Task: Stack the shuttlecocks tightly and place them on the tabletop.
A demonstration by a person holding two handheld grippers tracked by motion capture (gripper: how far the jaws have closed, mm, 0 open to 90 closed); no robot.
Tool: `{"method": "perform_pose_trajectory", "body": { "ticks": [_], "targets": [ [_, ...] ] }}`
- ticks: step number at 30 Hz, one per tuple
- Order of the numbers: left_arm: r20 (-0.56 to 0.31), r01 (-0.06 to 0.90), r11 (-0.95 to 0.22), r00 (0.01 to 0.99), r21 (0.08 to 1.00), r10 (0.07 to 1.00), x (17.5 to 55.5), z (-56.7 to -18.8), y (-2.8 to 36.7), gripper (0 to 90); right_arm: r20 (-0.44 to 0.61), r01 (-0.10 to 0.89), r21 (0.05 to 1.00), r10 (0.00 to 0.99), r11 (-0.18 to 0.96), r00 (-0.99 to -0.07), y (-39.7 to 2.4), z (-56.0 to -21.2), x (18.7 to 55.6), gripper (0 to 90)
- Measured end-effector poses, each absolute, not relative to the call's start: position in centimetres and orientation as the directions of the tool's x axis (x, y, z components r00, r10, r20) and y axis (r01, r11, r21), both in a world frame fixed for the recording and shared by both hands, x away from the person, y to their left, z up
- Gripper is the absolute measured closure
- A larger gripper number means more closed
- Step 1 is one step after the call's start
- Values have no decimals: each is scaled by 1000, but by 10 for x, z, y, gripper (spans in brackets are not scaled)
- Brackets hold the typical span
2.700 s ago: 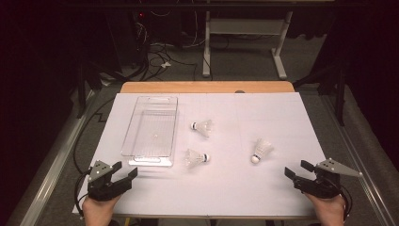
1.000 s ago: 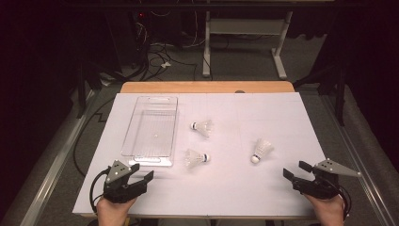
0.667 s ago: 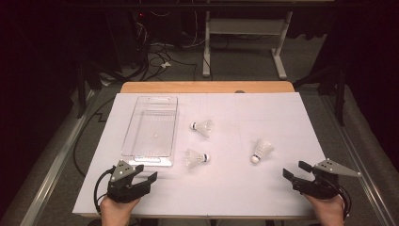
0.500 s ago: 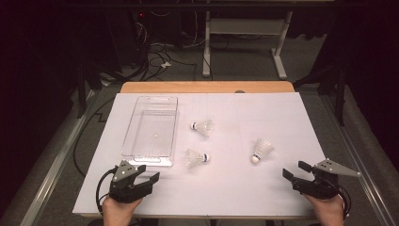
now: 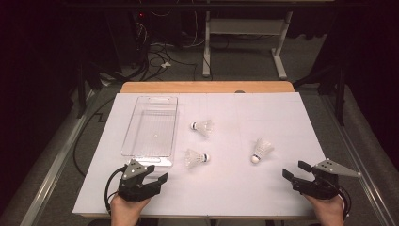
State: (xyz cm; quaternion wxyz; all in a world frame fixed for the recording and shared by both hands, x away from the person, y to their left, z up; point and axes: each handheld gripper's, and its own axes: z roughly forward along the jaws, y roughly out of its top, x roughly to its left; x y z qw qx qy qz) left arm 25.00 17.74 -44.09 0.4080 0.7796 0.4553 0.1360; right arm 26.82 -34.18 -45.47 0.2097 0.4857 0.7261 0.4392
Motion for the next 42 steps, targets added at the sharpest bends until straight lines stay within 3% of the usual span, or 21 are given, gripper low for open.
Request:
{"method": "perform_pose_trajectory", "body": {
  "ticks": [14,42],
  "targets": [
    [-151,583,-311,609,751,779,266,-435,139,393,121,523,839,884,152,-452,-341,-455,269,255],
    [-132,581,-359,636,730,760,313,-406,95,390,120,522,839,882,156,-456,-340,-455,268,257]
  ]
}}
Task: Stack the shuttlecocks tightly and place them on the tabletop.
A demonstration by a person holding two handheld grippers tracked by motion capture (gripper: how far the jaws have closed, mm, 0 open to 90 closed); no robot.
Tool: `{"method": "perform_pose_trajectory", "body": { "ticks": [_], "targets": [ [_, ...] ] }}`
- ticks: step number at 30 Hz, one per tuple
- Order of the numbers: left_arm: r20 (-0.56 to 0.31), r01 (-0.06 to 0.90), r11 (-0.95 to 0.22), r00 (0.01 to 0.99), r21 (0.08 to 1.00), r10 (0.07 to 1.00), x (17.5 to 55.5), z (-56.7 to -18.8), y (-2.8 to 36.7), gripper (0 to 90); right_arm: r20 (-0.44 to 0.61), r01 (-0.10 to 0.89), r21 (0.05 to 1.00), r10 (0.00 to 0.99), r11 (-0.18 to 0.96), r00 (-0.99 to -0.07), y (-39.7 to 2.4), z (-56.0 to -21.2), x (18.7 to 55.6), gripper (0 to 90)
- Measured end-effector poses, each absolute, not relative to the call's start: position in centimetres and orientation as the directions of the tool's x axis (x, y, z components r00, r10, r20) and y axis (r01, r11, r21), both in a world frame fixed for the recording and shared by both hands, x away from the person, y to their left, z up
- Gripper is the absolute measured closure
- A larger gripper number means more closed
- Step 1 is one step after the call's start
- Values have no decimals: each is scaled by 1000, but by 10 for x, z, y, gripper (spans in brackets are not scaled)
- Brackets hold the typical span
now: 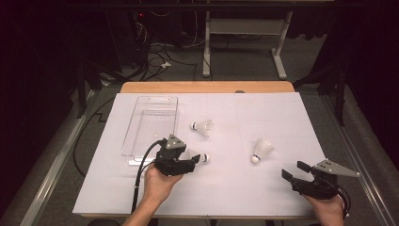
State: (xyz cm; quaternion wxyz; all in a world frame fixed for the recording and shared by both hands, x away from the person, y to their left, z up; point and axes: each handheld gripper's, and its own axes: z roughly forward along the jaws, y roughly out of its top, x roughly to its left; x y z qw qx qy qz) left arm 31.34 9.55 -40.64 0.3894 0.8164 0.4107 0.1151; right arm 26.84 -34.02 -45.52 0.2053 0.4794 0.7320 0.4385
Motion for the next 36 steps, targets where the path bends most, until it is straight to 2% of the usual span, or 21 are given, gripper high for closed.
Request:
{"method": "perform_pose_trajectory", "body": {
  "ticks": [29,36],
  "targets": [
    [-133,620,-354,601,700,788,372,-400,70,387,126,526,835,877,158,-463,-340,-456,270,261],
    [-163,658,-337,577,673,801,390,-408,71,401,129,527,835,877,156,-464,-340,-456,270,263]
  ]
}}
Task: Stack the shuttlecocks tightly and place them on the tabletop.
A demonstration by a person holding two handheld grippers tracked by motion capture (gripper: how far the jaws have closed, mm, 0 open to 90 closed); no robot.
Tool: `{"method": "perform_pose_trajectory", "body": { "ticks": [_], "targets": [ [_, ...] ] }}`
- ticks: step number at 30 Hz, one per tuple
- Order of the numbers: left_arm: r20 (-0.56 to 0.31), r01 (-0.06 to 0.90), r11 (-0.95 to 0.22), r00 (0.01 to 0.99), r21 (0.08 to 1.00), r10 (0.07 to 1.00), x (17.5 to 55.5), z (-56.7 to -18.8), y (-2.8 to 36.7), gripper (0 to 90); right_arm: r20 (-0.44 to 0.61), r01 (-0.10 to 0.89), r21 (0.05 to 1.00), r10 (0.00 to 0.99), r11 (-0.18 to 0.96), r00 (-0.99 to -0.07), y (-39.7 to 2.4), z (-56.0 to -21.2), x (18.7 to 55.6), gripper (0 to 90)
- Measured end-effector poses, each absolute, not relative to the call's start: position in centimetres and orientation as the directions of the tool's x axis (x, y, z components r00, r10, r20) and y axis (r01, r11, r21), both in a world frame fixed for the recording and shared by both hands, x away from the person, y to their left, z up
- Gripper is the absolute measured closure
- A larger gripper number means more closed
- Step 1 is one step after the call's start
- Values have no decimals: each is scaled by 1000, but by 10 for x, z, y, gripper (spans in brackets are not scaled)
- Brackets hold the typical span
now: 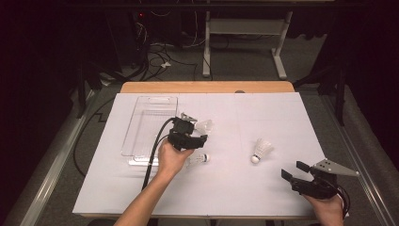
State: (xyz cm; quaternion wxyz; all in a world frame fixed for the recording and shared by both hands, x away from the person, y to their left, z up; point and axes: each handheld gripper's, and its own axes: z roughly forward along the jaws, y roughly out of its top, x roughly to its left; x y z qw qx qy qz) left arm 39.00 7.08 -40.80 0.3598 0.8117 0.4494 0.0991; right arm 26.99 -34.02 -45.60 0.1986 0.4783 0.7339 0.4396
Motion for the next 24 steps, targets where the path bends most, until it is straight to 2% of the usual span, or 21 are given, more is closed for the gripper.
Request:
{"method": "perform_pose_trajectory", "body": {
  "ticks": [4,11,24],
  "targets": [
    [-169,665,-325,565,672,807,394,-409,71,401,131,531,833,876,156,-464,-340,-456,270,262],
    [-127,647,-351,572,676,810,405,-398,58,402,128,527,835,876,158,-465,-340,-456,270,263],
    [-96,670,-380,558,637,824,431,-400,42,411,132,529,834,873,158,-469,-340,-456,270,263]
  ]
}}
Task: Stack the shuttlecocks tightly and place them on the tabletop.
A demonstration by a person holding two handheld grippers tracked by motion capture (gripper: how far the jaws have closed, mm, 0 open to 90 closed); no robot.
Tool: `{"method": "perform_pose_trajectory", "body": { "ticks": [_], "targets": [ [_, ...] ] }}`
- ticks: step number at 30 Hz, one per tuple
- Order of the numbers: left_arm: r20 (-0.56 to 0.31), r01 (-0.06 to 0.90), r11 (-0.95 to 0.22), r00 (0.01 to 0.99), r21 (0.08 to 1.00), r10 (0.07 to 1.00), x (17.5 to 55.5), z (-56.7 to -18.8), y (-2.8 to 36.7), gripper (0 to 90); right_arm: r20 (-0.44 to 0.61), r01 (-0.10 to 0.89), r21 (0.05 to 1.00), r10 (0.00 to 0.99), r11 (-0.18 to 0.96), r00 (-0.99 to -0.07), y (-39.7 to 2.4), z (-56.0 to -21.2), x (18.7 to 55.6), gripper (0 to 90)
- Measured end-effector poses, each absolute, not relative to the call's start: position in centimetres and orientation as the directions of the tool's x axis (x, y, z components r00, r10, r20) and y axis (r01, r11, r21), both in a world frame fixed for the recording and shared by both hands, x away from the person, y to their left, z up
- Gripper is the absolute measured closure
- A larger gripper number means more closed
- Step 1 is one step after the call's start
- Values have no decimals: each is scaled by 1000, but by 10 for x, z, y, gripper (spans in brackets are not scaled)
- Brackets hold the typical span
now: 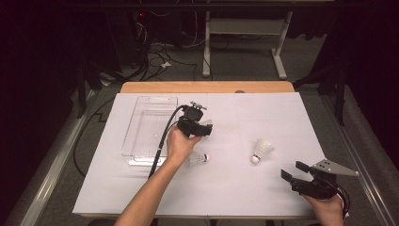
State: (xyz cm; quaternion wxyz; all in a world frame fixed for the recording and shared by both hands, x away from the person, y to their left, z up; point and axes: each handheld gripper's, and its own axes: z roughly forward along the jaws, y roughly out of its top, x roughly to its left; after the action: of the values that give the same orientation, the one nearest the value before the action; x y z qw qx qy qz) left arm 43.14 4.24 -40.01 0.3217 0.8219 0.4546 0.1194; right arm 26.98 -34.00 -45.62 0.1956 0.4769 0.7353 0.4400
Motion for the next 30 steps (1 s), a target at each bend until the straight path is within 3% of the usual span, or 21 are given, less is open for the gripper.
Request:
{"method": "perform_pose_trajectory", "body": {
  "ticks": [19,27,30],
  "targets": [
    [-59,702,-397,529,591,846,457,-418,30,449,135,533,831,872,158,-470,-340,-457,270,264],
    [-43,707,-401,519,582,853,460,-421,32,543,135,532,832,871,159,-472,-340,-457,270,265],
    [-38,706,-405,520,580,853,461,-421,33,618,137,533,831,871,158,-472,-340,-457,270,265]
  ]
}}
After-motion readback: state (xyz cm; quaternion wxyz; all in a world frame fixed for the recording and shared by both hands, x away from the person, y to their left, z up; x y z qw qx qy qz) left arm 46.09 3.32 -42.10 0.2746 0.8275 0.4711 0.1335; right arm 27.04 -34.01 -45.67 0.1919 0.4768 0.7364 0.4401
